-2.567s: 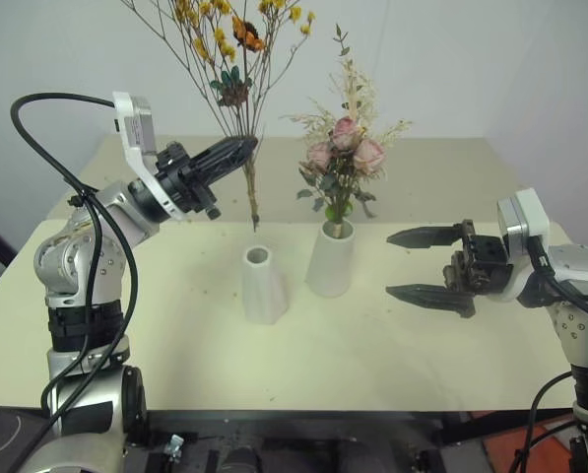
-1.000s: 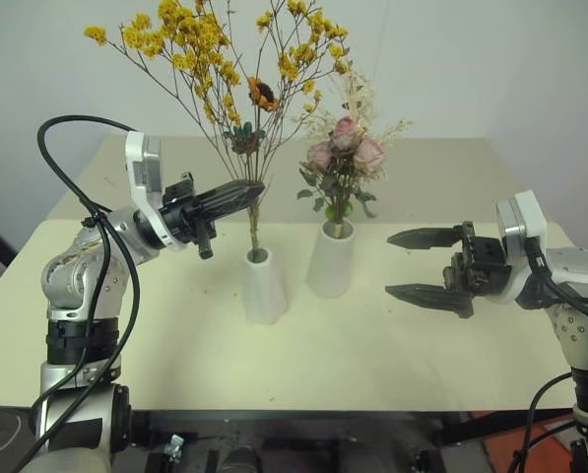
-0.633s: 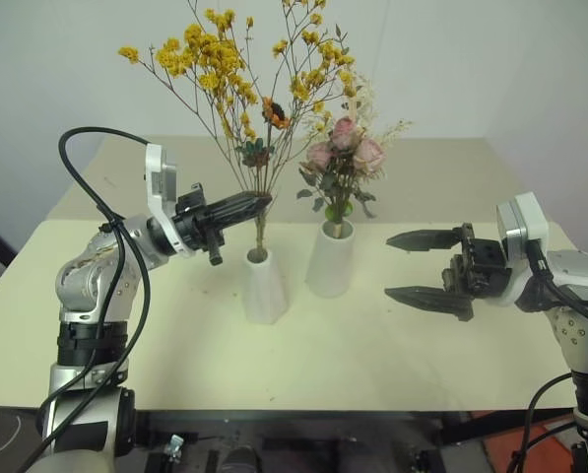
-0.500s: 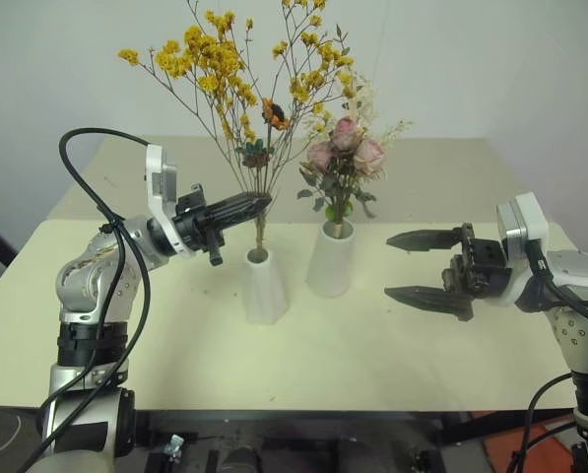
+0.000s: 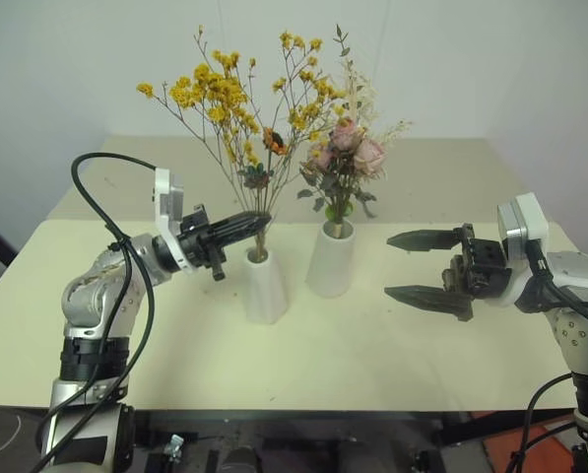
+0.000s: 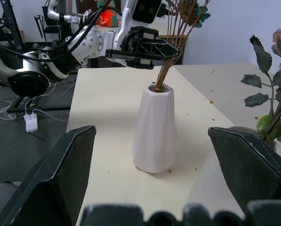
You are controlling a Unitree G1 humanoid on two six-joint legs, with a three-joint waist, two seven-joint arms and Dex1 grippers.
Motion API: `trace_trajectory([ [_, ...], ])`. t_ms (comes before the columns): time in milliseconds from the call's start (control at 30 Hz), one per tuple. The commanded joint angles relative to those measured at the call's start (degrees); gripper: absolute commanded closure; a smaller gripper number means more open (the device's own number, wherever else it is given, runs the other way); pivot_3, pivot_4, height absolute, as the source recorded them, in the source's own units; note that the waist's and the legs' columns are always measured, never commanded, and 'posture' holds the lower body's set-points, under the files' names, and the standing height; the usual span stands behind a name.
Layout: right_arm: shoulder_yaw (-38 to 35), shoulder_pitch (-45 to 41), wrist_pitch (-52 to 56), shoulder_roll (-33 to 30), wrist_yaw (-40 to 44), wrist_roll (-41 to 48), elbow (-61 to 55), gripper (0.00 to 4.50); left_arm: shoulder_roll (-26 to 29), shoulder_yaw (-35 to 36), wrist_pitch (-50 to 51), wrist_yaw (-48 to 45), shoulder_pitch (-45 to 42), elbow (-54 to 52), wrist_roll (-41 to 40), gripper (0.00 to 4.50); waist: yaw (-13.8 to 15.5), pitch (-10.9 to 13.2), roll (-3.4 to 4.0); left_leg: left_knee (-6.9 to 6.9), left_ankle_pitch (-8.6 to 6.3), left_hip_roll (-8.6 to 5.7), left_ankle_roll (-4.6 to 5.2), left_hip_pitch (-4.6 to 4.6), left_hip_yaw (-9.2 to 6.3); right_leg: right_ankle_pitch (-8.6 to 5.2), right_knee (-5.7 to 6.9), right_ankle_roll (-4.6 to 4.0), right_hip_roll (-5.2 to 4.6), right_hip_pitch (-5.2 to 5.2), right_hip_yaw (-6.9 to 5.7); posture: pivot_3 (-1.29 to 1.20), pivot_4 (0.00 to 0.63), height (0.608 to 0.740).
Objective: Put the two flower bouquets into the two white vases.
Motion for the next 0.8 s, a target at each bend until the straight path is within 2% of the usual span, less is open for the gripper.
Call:
trace_trajectory([
  [33, -1.7, -0.2, -0.3, -0.4, 0.1, 1.1, -1.9, 0.00, -0.1, 0.2, -0.7, 0.6, 0.8, -2.7, -0.3, 4.48, 0.0, 0.0, 0.00, 0.00, 0.00, 0.00, 0.00, 0.00, 0.00, 0.00, 0.00, 0.00, 0.00, 0.00, 0.00, 0.00, 0.150, 0.740],
  [133, -1.6, -0.2, -0.3, -0.3, 0.1, 1.1, -2.0, 0.00, -0.2, 0.2, -0.5, 1.2, 1.8, -3.7, -0.6, 4.48, 0.0, 0.0, 0.00, -0.01, 0.00, 0.00, 0.00, 0.00, 0.00, 0.00, 0.00, -0.01, 0.00, -0.01, 0.00, 0.00, 0.150, 0.740],
  [233, -1.5, -0.3, -0.3, -0.3, 0.1, 1.1, -1.9, 0.00, 0.2, 0.3, 0.3, 1.6, 2.5, -4.7, -0.9, 3.83, 0.0, 0.0, 0.00, 0.00, 0.00, 0.00, 0.00, 0.00, 0.00, 0.00, 0.00, 0.00, 0.00, 0.00, 0.00, 0.00, 0.150, 0.740],
  [433, -1.6, 0.0, -0.2, -0.4, 0.1, 1.1, -2.1, 0.00, 2.4, 2.2, 1.9, 2.4, 5.2, -9.1, -2.4, 1.90, -0.1, 0.0, 0.00, -0.01, 0.00, 0.01, 0.00, 0.00, 0.00, 0.00, 0.00, -0.01, 0.01, -0.02, 0.00, 0.00, 0.150, 0.740],
  [633, -1.6, 0.3, -0.2, -0.6, 0.3, 0.9, -1.9, 0.00, 7.7, 7.1, 6.1, 3.9, 13.4, -17.3, -7.0, 0.02, -0.1, 0.0, 0.00, -0.01, 0.00, 0.03, 0.00, 0.01, 0.00, -0.05, 0.00, 0.07, 0.01, -0.02, 0.01, 0.00, 0.150, 0.740],
  [800, -1.6, 0.6, -0.2, -0.8, 0.7, 0.6, -1.2, 0.00, 12.8, 11.8, 8.4, 4.7, 20.0, -21.0, -9.8, 0.02, 0.0, 0.0, 0.01, -0.01, 0.00, 0.05, 0.00, 0.03, 0.00, -0.24, 0.01, 0.37, 0.02, -0.01, 0.01, 0.00, 0.150, 0.740],
])
